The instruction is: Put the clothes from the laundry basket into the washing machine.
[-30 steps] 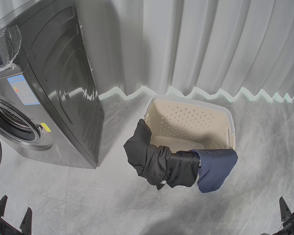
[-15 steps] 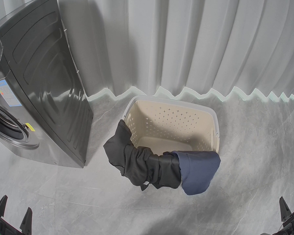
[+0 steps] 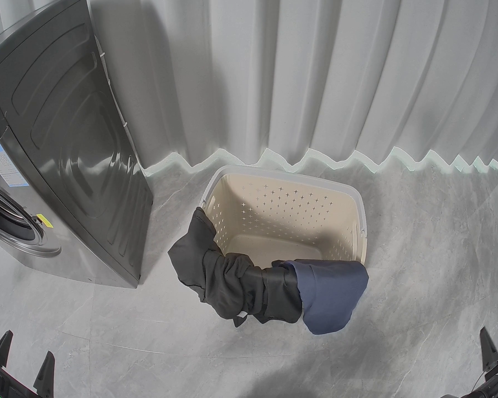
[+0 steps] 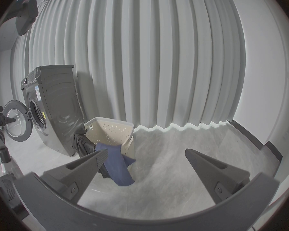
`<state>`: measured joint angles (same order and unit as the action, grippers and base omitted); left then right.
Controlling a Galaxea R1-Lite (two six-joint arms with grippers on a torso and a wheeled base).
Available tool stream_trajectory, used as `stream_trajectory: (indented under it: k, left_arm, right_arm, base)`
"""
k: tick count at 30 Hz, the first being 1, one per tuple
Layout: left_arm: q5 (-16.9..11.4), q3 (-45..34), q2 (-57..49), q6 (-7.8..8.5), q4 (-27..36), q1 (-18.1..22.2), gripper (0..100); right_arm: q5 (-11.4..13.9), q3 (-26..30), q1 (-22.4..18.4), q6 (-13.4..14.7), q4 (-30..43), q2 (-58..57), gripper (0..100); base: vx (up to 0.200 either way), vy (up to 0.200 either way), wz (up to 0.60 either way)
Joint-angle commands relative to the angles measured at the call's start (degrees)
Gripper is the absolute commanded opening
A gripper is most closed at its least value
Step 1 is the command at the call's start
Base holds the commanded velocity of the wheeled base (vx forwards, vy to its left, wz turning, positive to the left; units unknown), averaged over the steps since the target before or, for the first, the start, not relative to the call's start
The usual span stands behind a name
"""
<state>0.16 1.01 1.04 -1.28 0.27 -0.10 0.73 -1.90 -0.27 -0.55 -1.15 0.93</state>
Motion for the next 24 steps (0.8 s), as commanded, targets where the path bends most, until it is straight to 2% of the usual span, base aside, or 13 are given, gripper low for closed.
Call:
stream_trajectory:
  k: [1,2,3,6,8,9,14,17,21,24]
  left_arm:
    - [-0.1,-0.8,-0.9,-0.04,0.0,0.0,100]
    - [-0.1,-0.8,-0.9,-0.04,0.0,0.0,100]
    - [0.0,-0.8,-0.9,-0.04,0.0,0.0,100]
    - [-0.1,-0.8,-0.9,-0.04,0.0,0.0,100]
    - [-0.1,-0.8,-0.9,-0.04,0.0,0.0,100]
    - [-0.1,-0.8,-0.9,-0.04,0.0,0.0,100]
    - [-0.1,-0.8,-0.9,-0.04,0.0,0.0,100]
    - [-0.1,-0.8,-0.9,-0.04,0.0,0.0,100]
    - [-0.1,-0.8,-0.9,-0.04,0.0,0.0,100]
    - [-0.1,-0.8,-0.9,-0.13,0.0,0.0,100]
  right_arm:
    - [0.1,-10.3,0.4,-0.1,0.3,3.5,100]
    - [0.1,-10.3,0.4,-0.1,0.3,3.5,100]
    - [0.8,-11.5,1.1,-0.1,1.3,9.7,100]
    - [3.2,-10.4,2.9,0.9,1.3,20.0,100]
    - [3.9,-9.6,3.5,1.8,0.7,24.3,100]
    - [4.3,-9.2,3.7,2.9,-1.8,31.0,100]
    - [4.8,-8.8,3.9,4.9,-11.3,46.3,100]
    - [4.8,-8.3,5.0,8.7,-19.3,57.0,100]
    - [4.7,-6.7,8.1,11.8,-25.2,65.1,100]
    - [4.7,-5.9,10.2,12.9,-27.6,69.1,100]
  base:
    - [0.0,0.0,0.0]
    - [0.0,0.0,0.0]
    - [0.0,0.0,0.0]
    - [0.0,0.0,0.0]
    - [0.0,0.0,0.0]
    - [0.0,0.0,0.0]
    - [0.0,0.0,0.0]
    - [0.0,0.0,0.0]
    - [0.0,0.0,0.0]
    - [0.0,0.0,0.0]
